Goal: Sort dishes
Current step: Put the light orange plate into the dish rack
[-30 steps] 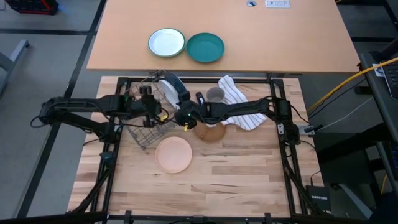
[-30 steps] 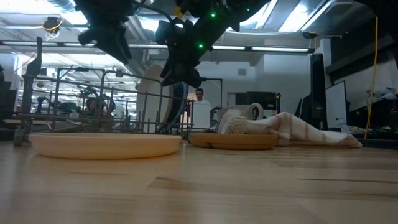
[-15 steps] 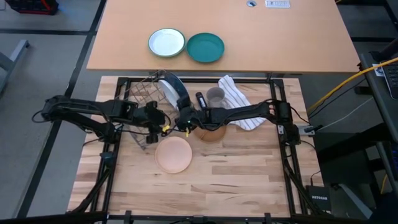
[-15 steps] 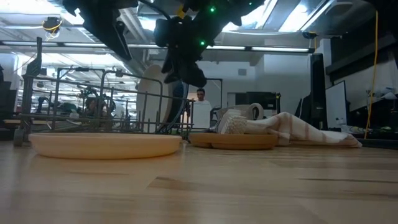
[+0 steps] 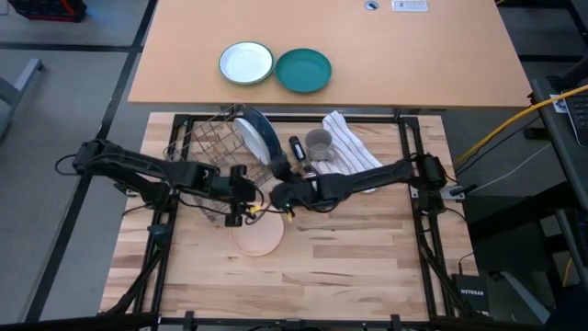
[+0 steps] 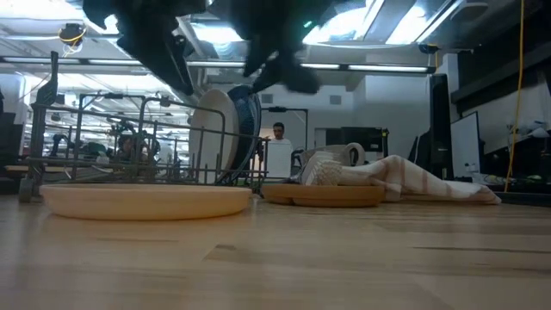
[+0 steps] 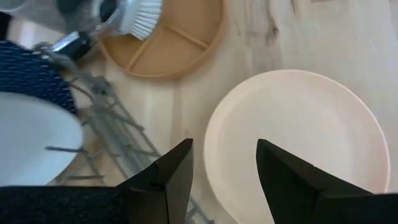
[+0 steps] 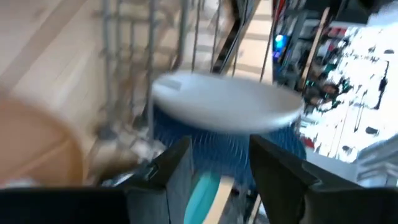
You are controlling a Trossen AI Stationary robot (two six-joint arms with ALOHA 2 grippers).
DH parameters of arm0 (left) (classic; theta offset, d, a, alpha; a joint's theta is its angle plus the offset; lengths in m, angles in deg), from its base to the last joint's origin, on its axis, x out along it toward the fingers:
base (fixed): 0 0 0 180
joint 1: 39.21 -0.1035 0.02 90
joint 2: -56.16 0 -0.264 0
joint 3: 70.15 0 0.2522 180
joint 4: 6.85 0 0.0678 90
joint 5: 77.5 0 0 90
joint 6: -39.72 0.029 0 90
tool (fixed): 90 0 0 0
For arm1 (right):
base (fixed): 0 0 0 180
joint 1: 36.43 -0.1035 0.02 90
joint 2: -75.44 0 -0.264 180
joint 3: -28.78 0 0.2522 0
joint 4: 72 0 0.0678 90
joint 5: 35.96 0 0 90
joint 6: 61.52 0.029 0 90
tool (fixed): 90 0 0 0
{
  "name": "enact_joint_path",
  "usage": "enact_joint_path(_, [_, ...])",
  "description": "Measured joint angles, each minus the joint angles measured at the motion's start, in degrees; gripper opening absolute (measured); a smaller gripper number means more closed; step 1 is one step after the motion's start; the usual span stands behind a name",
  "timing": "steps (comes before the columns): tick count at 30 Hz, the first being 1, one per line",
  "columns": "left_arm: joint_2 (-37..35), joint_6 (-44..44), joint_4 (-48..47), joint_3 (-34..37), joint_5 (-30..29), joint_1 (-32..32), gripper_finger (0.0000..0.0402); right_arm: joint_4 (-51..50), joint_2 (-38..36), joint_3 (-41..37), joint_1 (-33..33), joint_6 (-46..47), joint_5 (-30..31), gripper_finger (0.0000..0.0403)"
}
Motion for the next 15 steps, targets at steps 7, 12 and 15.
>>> enact_joint_path(7, [7.17, 4.67, 8.84, 0.00, 0.06, 1.41, 0.0164, -23.32, -6.84, 0.02, -5.89, 16.92, 5.10, 0.0163])
enact_joint_path(12, [14.32, 11.95, 15.89, 0.00, 0.04, 1.25, 0.0164, -39.75, -10.63, 0.02, -10.44, 32.02, 6.44, 0.0163])
enact_joint_path(15, [18.84, 16.91, 18.89, 0.00, 0.03, 0.62, 0.0164, -47.54, -11.64, 0.02, -13.26, 40.20, 6.17, 0.0163])
